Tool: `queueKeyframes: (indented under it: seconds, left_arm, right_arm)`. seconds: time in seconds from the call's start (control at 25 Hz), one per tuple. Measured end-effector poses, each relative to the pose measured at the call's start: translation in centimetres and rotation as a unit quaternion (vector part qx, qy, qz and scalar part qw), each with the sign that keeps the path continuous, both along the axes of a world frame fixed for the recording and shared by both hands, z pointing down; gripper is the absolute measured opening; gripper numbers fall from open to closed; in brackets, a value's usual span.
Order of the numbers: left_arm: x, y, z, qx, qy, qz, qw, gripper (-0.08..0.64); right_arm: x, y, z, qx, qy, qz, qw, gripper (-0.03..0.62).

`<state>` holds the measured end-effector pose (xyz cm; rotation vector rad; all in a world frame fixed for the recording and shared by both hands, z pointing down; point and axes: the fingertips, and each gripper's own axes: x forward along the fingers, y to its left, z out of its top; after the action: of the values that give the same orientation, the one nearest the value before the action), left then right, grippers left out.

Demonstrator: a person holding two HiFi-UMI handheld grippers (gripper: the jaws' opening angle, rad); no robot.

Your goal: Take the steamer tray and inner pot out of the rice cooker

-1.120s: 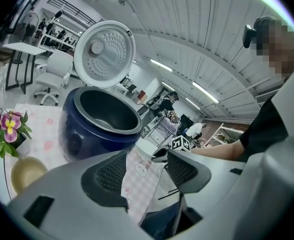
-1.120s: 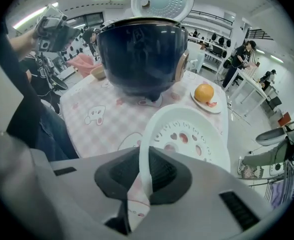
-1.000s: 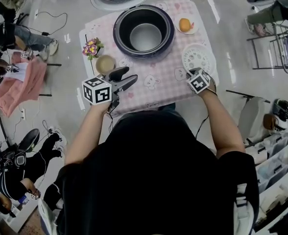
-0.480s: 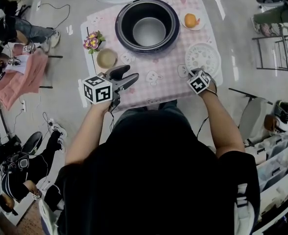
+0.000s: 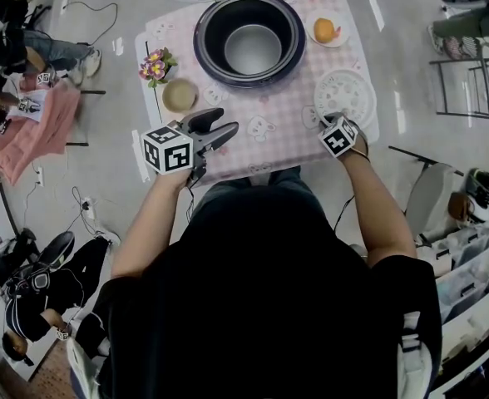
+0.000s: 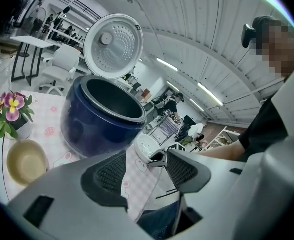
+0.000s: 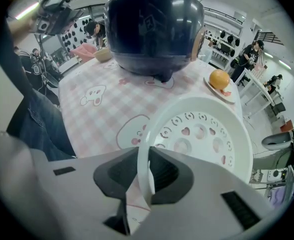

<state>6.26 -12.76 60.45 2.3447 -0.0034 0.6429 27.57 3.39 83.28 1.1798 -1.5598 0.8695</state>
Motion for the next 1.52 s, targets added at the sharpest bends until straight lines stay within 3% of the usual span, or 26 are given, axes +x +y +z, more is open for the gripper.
queueKeyframes:
  seconds: [0.36,0.48,0.88,1.04,1.24,1.52]
  left_arm:
    - [0.2,-0.1,-0.9,0.008,0.006,0.001,1.0000,0.265]
    - [0.2,-0.4,-1.5,0.013,0.011,-0.001,0.9999,0.265]
    - [0.1,-2.2,-5.0,0.043,0.041,-0.009,0.9982,0.265]
    - [0.2,-2.5,-6.8,0.058,0.052,-0.010,0.9969,0.265]
    - [0.1,-3.4,-8.1,0.071,0.063,-0.012,0.9954,0.265]
    - [-0.4,-4.8,-11.3,0.095,0.083,-0.025,0.9917,0.265]
  right_arm:
    - [-0.3,-0.5,-1.0,0.013,-0.036,0.029,0.999,0.108]
    - [0.0,-1.7,-2.8,0.036,-0.035,0.038,0.998,0.117]
    - [0.0,-6.5,-10.7,0.123,-0.098,0.094,0.983,0.155]
    - [-0.2,-8.3,-15.4,0.167,-0.107,0.107,0.974,0.155]
    - [-0.6,-11.3,-21.4,0.227,-0.149,0.136,0.953,0.155]
    - [-1.5,-13.8,-29.9,0.302,-0.148,0.120,0.934,0.155]
